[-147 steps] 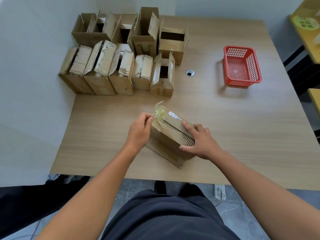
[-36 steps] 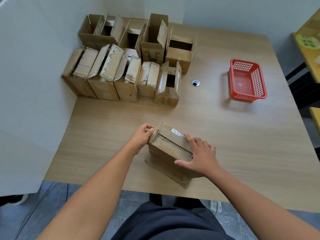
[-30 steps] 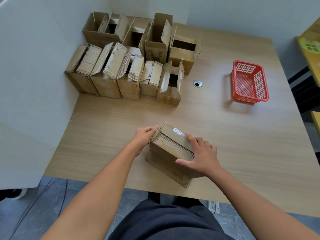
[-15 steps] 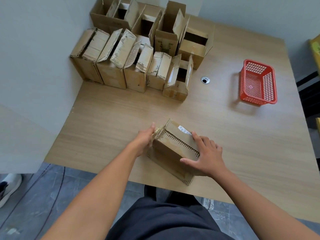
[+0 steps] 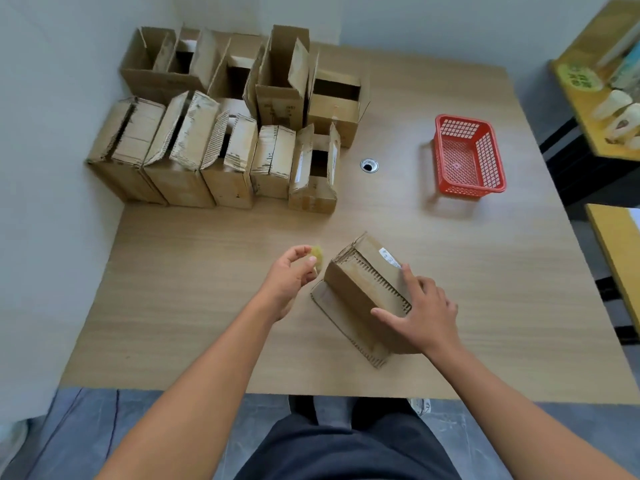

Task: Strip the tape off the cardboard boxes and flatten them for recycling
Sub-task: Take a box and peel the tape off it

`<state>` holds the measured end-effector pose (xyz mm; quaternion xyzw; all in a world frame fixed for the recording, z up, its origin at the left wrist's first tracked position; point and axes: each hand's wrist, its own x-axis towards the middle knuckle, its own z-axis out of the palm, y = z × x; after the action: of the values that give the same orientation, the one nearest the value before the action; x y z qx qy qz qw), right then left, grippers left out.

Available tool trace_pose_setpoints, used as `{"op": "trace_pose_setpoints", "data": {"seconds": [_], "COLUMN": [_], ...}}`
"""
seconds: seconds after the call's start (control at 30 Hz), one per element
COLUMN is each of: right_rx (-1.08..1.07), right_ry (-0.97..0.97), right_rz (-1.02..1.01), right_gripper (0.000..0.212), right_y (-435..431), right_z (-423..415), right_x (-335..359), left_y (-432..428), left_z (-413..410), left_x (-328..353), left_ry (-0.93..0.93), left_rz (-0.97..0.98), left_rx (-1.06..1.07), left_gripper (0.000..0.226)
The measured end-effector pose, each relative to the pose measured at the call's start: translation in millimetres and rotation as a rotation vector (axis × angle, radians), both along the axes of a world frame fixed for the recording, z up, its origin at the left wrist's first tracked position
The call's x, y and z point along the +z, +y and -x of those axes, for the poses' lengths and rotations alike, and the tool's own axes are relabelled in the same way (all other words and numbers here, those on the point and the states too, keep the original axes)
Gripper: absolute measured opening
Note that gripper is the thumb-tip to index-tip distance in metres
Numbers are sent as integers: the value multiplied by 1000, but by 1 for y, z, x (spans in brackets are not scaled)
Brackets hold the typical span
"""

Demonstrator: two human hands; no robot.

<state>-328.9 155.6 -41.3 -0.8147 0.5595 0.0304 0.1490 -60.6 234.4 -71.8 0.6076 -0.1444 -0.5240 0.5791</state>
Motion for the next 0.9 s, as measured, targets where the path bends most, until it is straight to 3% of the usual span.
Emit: {"op": "trace_pose_setpoints", "data": {"seconds": [0.17, 0.27, 0.5, 0.73, 0.9], "right_rx": [-152, -208, -325, -254, -234], "right_ry": [0, 15, 33, 9, -13], "right_rz": [21, 53, 74, 134, 256], "right_gripper": [101, 101, 102, 96, 91], "right_y": [-42, -71, -165, -259, -277], "right_z": [50, 86, 167, 210, 210], "right_x": [10, 16, 19, -4, -18], "left_y": [-65, -115, -256, -398, -476], "left_z": [37, 69, 139, 176, 192], "left_x": [24, 34, 66, 54, 21], "left_ry": [-280, -371, -608, -882, -1107], "left_rz": [31, 60, 81, 9, -33], "left_rx": [-149, -271, -430, -487, -531], "left_gripper": [11, 18, 12, 17, 17]}}
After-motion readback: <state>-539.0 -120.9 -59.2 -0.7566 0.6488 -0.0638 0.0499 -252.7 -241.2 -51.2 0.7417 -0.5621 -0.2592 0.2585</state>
